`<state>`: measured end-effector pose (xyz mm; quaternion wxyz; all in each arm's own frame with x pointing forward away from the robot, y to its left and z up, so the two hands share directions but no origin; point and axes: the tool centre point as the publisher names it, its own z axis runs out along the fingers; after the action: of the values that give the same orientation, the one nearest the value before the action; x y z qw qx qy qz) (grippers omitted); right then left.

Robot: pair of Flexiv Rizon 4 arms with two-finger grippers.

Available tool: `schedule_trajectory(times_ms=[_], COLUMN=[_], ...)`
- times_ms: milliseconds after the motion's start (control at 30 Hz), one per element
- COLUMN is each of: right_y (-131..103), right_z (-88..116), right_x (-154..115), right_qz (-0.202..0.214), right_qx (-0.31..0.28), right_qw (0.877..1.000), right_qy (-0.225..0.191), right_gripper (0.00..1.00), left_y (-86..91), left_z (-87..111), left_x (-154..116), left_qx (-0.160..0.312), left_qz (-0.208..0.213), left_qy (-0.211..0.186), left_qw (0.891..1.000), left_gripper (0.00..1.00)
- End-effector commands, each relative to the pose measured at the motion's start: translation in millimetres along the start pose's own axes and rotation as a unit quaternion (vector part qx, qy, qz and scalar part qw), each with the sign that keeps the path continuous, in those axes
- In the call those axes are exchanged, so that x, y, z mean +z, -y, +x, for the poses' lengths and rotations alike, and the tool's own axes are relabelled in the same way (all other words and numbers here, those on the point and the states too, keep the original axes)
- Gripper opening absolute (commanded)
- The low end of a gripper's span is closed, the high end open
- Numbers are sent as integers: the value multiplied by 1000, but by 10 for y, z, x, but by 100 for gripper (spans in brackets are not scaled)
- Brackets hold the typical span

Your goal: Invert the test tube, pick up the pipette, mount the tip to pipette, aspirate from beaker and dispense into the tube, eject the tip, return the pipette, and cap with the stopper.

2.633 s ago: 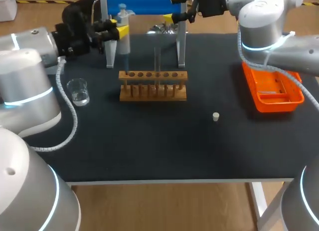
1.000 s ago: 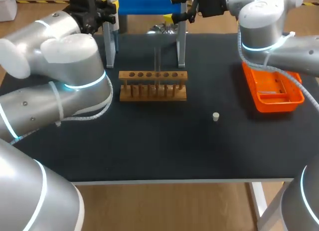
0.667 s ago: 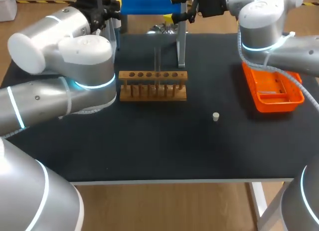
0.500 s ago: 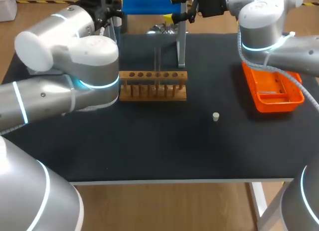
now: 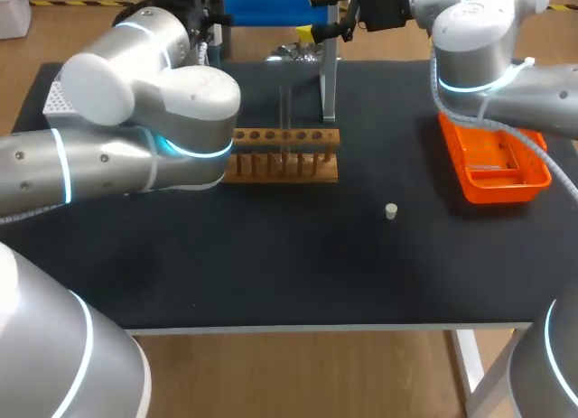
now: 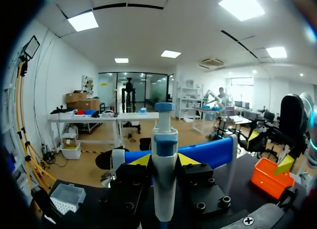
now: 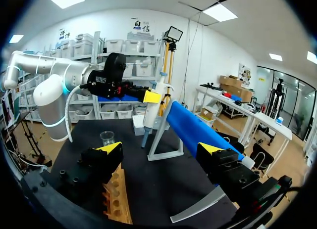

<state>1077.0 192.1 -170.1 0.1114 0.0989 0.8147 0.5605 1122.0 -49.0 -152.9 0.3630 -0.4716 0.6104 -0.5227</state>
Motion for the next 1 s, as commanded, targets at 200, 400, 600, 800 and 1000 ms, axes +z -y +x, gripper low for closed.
schedule_trajectory(times_ms=[200,400,600,800,1000], right_y=[-5,-5,-5,-5,-5], right_z=[-7,-7,-7,-7,-7], right_x=[-11,-11,-11,-11,-11], right_qz=[1,1,1,1,1], right_qx=[0,0,0,0,0], right_qw=[1000,1000,1000,1000,1000], right_qy=[-2,-2,-2,-2,-2], right_gripper=[100,100,100,100,100], left_y=[-35,-66,-100,-117,-121], left_z=[9,-39,-75,-99,-116], left_x=[174,218,257,306,362], left_qx=[-1,-6,-12,-14,-13], left_qz=[-8,-19,-30,-42,-53], left_qy=[33,41,45,44,43], left_qw=[999,999,998,998,998], left_gripper=[0,0,0,0,0])
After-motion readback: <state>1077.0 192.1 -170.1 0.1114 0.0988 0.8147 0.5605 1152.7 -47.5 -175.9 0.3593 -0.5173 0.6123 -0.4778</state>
